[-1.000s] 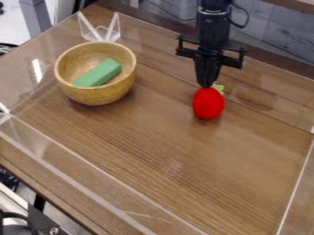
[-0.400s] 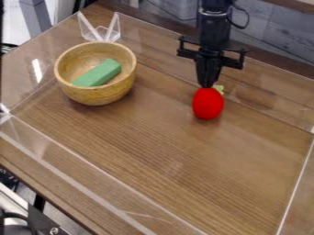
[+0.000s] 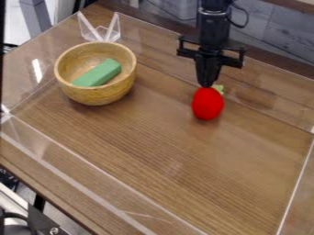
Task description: Move the red fruit to the left
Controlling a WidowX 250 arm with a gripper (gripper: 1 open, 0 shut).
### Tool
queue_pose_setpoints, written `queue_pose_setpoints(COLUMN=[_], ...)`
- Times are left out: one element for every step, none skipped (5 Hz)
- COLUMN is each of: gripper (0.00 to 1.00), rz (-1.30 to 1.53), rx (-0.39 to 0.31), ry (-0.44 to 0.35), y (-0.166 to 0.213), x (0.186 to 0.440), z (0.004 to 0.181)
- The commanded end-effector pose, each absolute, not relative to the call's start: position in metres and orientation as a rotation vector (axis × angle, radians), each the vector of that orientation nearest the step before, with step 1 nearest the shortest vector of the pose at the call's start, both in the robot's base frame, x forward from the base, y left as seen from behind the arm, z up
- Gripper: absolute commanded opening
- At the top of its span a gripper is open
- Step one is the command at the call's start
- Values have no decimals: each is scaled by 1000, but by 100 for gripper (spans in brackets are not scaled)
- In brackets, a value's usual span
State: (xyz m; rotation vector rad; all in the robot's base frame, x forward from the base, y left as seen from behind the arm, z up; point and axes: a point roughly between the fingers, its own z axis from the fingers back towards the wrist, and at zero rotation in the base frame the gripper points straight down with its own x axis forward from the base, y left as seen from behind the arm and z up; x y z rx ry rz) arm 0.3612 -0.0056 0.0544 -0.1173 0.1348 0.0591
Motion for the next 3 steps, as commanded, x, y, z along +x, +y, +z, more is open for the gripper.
queue_pose_setpoints(gripper=[0, 0, 0], rz=[70, 74, 73], rx=[-123, -127, -128], ry=[71, 69, 73], y=[0, 2, 2], x=[372, 373, 373], z=[73, 75, 73])
